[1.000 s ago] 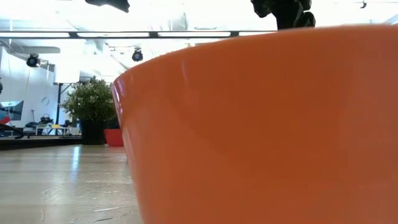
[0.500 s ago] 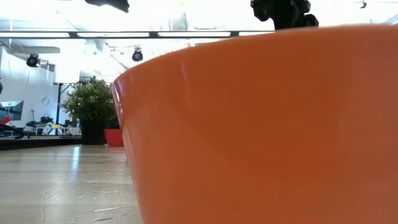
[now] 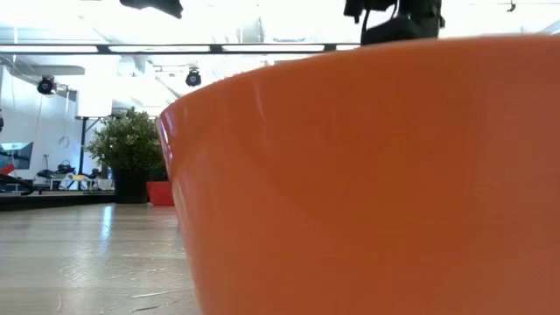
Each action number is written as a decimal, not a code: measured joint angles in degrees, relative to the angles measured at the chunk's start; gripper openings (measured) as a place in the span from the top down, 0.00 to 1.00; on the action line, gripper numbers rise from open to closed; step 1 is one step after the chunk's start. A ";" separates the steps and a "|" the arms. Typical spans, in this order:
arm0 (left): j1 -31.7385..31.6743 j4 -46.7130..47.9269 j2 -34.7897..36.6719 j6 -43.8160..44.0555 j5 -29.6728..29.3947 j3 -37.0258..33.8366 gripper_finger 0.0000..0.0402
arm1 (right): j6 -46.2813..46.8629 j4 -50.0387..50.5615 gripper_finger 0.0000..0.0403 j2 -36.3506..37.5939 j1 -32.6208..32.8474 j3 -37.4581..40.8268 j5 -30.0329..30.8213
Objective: Pick & Place Mini bowls
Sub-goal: Stack the top orange bowl on top of the orange bowl on the shelf
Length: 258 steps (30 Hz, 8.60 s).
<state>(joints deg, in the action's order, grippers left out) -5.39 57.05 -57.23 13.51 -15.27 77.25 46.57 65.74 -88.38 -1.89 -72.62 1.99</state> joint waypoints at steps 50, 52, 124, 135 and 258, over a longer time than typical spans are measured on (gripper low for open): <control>0.00 -6.29 -0.26 1.11 1.31 -4.43 0.84 | 5.63 -30.36 0.85 0.00 -0.26 24.42 -6.09; 0.00 -6.29 -0.26 0.31 1.31 -4.43 0.84 | 5.78 -30.37 0.94 0.00 -0.26 24.42 -6.05; 0.02 -19.54 -6.40 -16.16 8.72 -2.88 0.84 | -11.05 -8.91 0.98 1.27 1.50 -23.78 30.61; 0.02 -19.82 -6.43 -13.48 9.48 -2.88 0.97 | -12.76 -8.93 0.98 1.27 1.49 -23.74 30.63; -4.13 -33.94 -17.75 -8.84 -18.64 1.55 1.00 | -31.35 -30.64 0.63 -2.53 1.73 -23.78 40.55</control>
<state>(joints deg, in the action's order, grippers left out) -9.52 23.11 -74.98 4.67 -33.91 78.80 15.22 35.09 -90.91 -0.16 -96.40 42.54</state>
